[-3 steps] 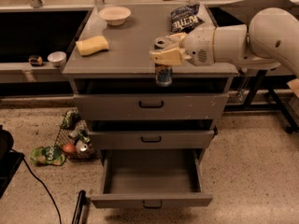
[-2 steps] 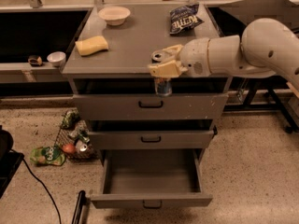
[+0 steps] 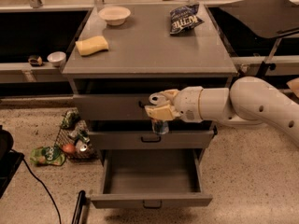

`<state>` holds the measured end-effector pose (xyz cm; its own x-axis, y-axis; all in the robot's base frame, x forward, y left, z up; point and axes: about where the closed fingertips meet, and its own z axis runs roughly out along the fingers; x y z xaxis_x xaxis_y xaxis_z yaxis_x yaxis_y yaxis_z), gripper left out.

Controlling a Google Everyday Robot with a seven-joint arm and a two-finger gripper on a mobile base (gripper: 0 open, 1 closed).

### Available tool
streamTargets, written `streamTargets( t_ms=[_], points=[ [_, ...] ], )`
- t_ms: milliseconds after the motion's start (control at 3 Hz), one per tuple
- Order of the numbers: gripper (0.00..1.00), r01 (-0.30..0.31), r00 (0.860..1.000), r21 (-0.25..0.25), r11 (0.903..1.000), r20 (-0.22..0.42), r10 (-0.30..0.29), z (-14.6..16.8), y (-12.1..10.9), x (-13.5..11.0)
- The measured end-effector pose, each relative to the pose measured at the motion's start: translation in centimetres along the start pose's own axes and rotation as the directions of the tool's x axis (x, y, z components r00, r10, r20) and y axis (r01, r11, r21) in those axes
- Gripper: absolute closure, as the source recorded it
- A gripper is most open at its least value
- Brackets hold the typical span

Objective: Place redbull can into bottom drawer

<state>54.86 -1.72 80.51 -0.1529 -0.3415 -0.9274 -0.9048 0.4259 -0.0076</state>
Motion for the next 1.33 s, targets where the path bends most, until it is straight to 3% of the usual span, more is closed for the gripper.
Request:
streamTargets(
  t_ms=[333,667,1000,1333],
  points=[
    [1.0,0.0,1.0,-0.001,1.0,-0.001,0.0,0.1,0.0,0.0],
    [1.0,0.013,0.994,0.025,0.9996,-0.107,-0.011,0.9,-1.2,4.4],
    [1.0,-0.004,0.98,0.08,0.9968,-0.197,0.02,1.4,-3.5,11.0],
    [1.0,-0.034,0.969,0.109,0.9935,-0.239,0.059,2.6,-5.4,16.0]
  ],
)
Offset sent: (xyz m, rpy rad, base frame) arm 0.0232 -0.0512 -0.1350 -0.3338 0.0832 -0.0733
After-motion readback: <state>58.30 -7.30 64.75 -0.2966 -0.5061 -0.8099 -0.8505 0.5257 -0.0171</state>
